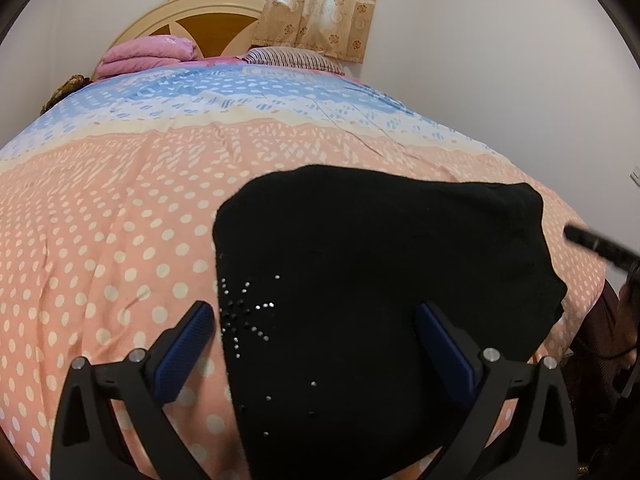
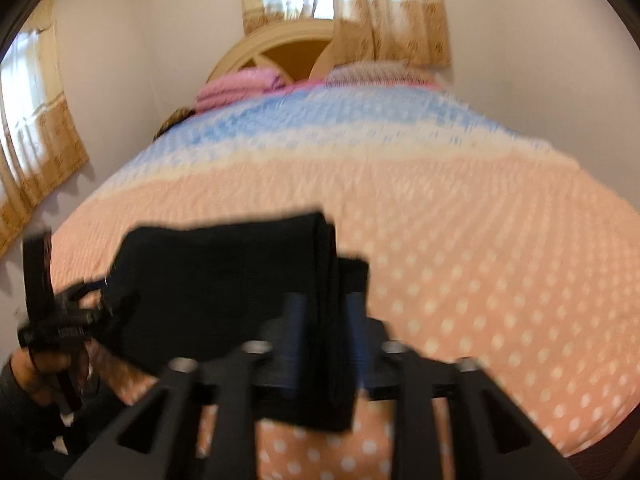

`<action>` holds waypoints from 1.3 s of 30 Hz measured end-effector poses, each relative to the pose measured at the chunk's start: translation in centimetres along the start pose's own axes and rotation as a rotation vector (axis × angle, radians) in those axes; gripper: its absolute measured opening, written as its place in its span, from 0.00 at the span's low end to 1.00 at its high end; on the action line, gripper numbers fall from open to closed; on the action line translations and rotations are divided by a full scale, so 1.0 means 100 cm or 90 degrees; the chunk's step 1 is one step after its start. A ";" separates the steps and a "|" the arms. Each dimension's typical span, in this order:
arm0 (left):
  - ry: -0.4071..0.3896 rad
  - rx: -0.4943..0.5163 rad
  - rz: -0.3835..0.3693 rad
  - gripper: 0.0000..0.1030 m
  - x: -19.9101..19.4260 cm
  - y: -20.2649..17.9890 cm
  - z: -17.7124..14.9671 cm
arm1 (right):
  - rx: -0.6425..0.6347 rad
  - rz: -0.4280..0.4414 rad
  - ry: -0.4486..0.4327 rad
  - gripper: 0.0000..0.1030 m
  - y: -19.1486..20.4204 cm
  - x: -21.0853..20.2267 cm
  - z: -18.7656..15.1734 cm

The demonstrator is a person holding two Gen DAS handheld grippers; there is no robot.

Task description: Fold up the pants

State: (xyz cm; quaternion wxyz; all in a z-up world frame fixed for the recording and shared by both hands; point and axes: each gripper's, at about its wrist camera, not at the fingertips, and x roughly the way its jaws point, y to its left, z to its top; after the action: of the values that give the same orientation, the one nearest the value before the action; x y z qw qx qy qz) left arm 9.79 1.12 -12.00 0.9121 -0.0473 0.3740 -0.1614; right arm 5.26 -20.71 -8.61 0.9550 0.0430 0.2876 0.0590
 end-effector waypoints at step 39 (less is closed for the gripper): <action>0.013 -0.054 -0.120 1.00 0.015 0.029 0.018 | 0.203 0.179 0.103 0.57 -0.051 0.060 -0.034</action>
State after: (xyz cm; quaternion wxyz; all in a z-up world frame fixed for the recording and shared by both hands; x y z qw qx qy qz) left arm 12.83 3.27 -12.33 0.8861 -0.1194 0.3837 -0.2309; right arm 8.82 -24.75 -15.30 0.8921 0.2285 0.3603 0.1486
